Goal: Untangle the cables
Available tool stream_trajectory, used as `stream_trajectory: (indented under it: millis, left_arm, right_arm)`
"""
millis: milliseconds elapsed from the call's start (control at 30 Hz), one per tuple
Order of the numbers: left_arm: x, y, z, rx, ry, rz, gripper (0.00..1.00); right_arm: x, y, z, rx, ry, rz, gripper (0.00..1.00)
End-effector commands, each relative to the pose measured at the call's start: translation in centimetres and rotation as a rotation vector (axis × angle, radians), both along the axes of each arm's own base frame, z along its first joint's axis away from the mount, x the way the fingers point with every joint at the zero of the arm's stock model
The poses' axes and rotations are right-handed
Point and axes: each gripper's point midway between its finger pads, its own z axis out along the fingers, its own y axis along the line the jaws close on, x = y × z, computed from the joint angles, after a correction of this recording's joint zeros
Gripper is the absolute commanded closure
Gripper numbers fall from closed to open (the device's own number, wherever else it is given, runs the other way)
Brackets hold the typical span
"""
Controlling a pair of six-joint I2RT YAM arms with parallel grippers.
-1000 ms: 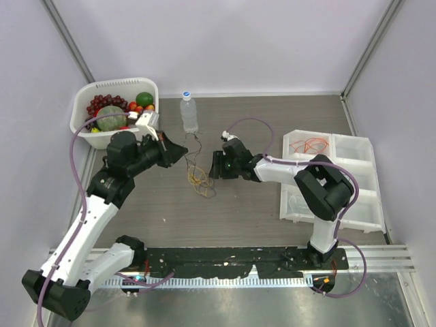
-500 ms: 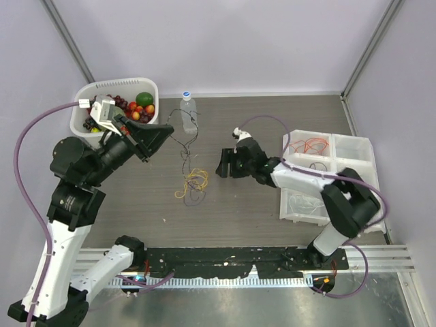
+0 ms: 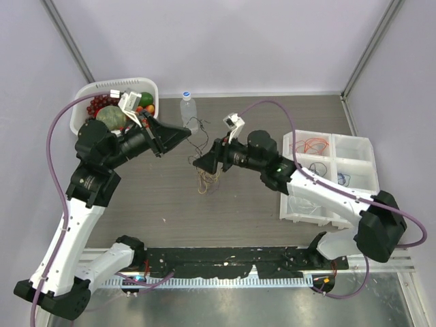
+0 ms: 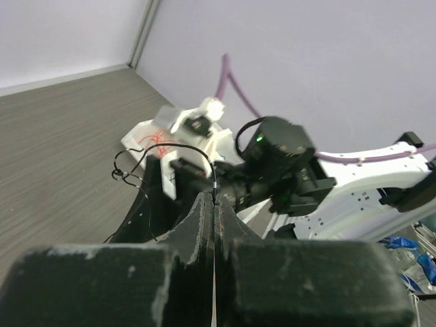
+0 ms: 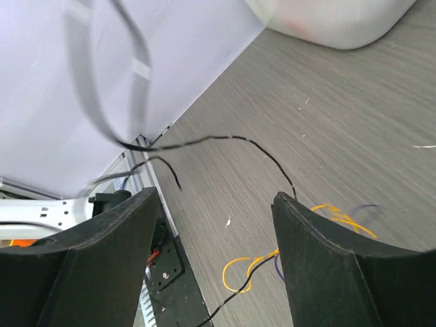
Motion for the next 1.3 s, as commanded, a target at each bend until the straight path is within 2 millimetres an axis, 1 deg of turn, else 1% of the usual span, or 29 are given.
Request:
stream_trajectory:
  millis: [0, 33, 67, 100, 133, 167, 200, 233, 267, 300, 367, 433, 533, 567, 633, 700, 733, 767, 833, 867, 900, 933, 967, 1000, 1033, 1067, 1133, 1200, 1267]
  left_arm:
    - [-2.4, -0.2, 3.3, -0.053, -0.114, -0.084, 1.0]
    - [-2.7, -0.2, 3.6, -0.056, -0.123, -0.091, 1.0]
    - [-3.0, -0.2, 4.0, -0.06, -0.137, -0.102, 1.0]
    - [-3.5, -0.1, 4.6, -0.065, -0.152, -0.105, 1.0]
    - [-3.8, 0.0, 5.1, -0.067, -0.164, -0.108, 1.0]
    - [-4.3, 0.2, 5.8, -0.07, -0.181, -0.107, 1.0]
    - [-4.8, 0.4, 6.6, -0.073, -0.202, -0.107, 1.0]
    - [-5.5, 0.7, 7.5, -0.076, -0.226, -0.104, 1.0]
    - [-6.3, 1.0, 8.6, -0.076, -0.252, -0.105, 1.0]
    - [-7.0, 1.3, 9.6, -0.072, -0.278, -0.103, 1.0]
    - [-8.1, 2.2, 11.4, -0.057, -0.329, -0.071, 1.0]
    - [-8.6, 3.1, 12.6, -0.036, -0.36, -0.015, 1.0]
    - [-8.2, 4.7, 13.6, -0.001, -0.382, 0.1, 1.0]
    - [-8.2, 5.3, 14.1, 0.002, -0.393, 0.135, 1.0]
    - [-7.6, 5.7, 13.9, 0.017, -0.384, 0.173, 1.0]
    - [-6.9, 5.5, 13.0, 0.025, -0.349, 0.173, 1.0]
    - [-6.5, 5.1, 12.4, 0.022, -0.324, 0.158, 1.0]
    - [-6.0, 4.6, 11.5, 0.019, -0.296, 0.14, 1.0]
    - [-4.9, 3.7, 9.5, 0.022, -0.232, 0.112, 1.0]
    - [-4.2, 3.4, 8.3, 0.027, -0.198, 0.112, 1.0]
    - [-3.5, 3.3, 7.1, 0.038, -0.17, 0.12, 1.0]
    - [-2.6, 3.2, 5.7, 0.055, -0.131, 0.134, 1.0]
    - [-1.9, 3.1, 4.4, 0.067, -0.094, 0.14, 1.0]
    - [-1.2, 2.8, 2.8, 0.085, -0.047, 0.139, 0.98]
    - [-0.6, 2.6, 1.1, 0.105, -0.006, 0.135, 0.91]
    - [0.0, 2.5, -0.5, 0.12, 0.036, 0.141, 0.81]
    - [1.6, 2.3, -4.7, 0.141, 0.142, 0.169, 0.56]
    - [2.9, 2.0, -8.0, 0.15, 0.21, 0.19, 0.42]
    - [4.1, 1.9, -11.1, 0.167, 0.277, 0.214, 0.33]
  right_arm:
    - [1.4, 1.5, -3.8, 0.079, 0.095, -0.069, 0.28]
    - [1.5, 2.0, -3.7, 0.123, 0.097, -0.059, 0.28]
    - [1.1, 2.7, -6.7, 0.101, 0.171, -0.033, 0.29]
    - [1.0, 3.3, -7.1, 0.117, 0.171, -0.025, 0.31]
    - [1.1, 3.4, -9.9, 0.079, 0.218, -0.048, 0.31]
    - [1.9, 2.8, -11.4, 0.05, 0.237, -0.11, 0.32]
    - [2.1, 2.0, -14.7, -0.031, 0.293, -0.166, 0.32]
    - [3.4, 0.8, -16.5, -0.086, 0.312, -0.255, 0.32]
    - [3.4, -0.2, -18.7, -0.153, 0.348, -0.283, 0.32]
    - [4.0, -1.2, -19.6, -0.177, 0.354, -0.32, 0.32]
    - [4.6, -2.9, -20.8, -0.2, 0.37, -0.36, 0.32]
    - [5.1, -4.0, -20.5, -0.19, 0.361, -0.378, 0.31]
    - [6.0, -5.4, -19.5, -0.196, 0.341, -0.403, 0.3]
    - [5.8, -5.4, -18.8, -0.186, 0.329, -0.378, 0.29]
    - [4.8, -4.7, -16.1, -0.1, 0.299, -0.276, 0.28]
    - [3.0, -3.2, -11.6, 0.027, 0.264, -0.131, 0.28]
    - [1.7, -2.3, -8.8, 0.113, 0.266, -0.047, 0.27]
    - [1.2, -2.2, -5.1, 0.198, 0.206, -0.008, 0.27]
    - [0.2, -2.5, -1.7, 0.259, 0.185, 0.019, 0.27]
    - [1.3, -2.8, -0.2, 0.25, 0.131, -0.03, 0.27]
    - [1.5, -3.5, -1.5, 0.157, 0.176, -0.084, 0.27]
    - [2.8, -4.1, -1.1, 0.099, 0.133, -0.153, 0.27]
    - [3.2, -5.1, -3.3, -0.002, 0.185, -0.211, 0.28]
    - [4.2, -6.0, -3.6, -0.052, 0.173, -0.283, 0.28]
    - [4.3, -6.6, -4.8, -0.103, 0.19, -0.309, 0.29]
    - [4.4, -7.1, -5.2, -0.122, 0.176, -0.325, 0.29]
    - [4.5, -7.8, -6.1, -0.14, 0.18, -0.353, 0.29]
    - [4.7, -8.3, -7.0, -0.156, 0.189, -0.37, 0.29]
    - [5.1, -8.5, -8.4, -0.181, 0.208, -0.373, 0.29]
